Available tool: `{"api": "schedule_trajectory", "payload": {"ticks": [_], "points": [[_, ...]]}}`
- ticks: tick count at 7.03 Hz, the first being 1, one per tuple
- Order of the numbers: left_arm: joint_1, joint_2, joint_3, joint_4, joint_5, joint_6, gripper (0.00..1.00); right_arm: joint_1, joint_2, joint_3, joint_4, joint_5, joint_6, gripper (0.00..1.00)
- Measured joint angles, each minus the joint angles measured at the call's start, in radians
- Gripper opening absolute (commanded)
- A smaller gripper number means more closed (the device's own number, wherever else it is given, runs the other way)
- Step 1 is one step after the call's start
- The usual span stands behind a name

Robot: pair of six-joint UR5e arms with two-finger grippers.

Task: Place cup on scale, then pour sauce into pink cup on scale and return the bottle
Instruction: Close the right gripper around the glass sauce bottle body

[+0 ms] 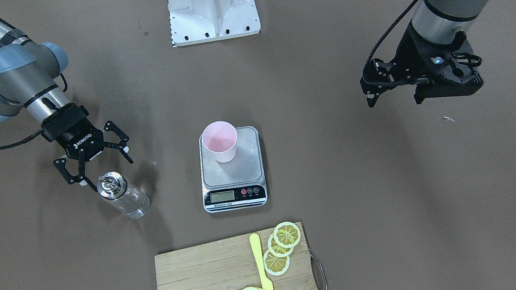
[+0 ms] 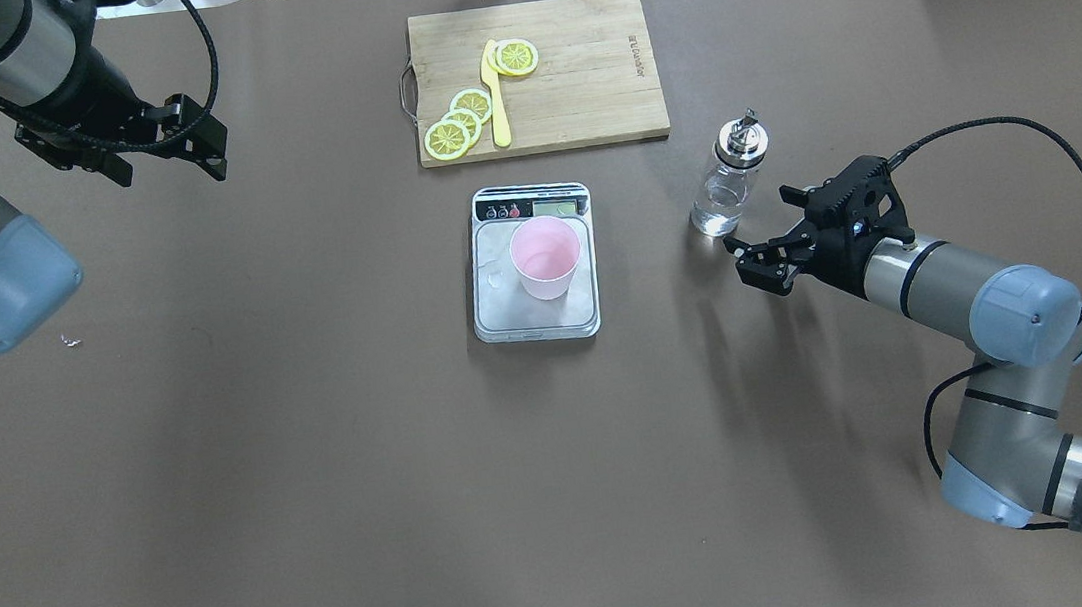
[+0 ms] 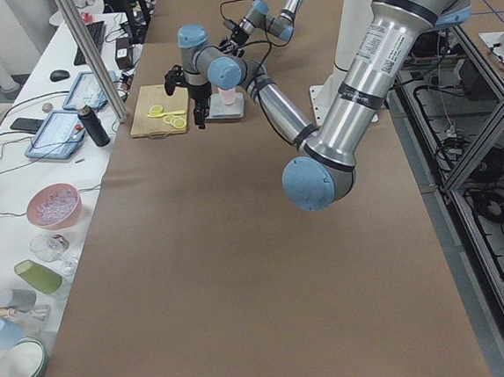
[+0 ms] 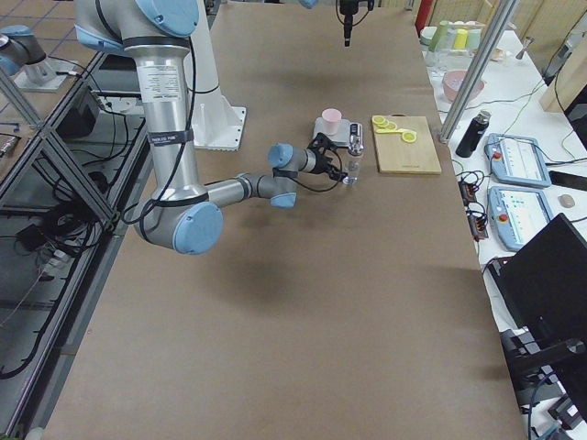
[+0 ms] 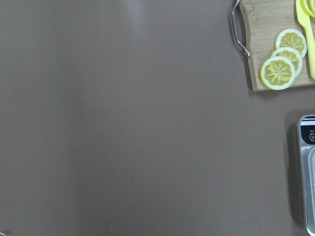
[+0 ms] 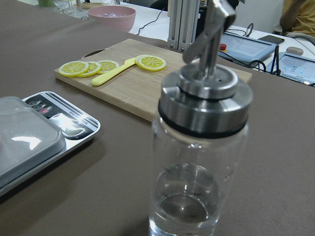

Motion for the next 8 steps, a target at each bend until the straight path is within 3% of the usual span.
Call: {"api": "schedule_trajectory", "payload": {"ticks": [8], "points": [[0.000,-0.001,-0.001,0.000,0.000,0.000,0.97,-0.001,0.057,-0.085,0.048,-0.052,0.000,0.99]]}}
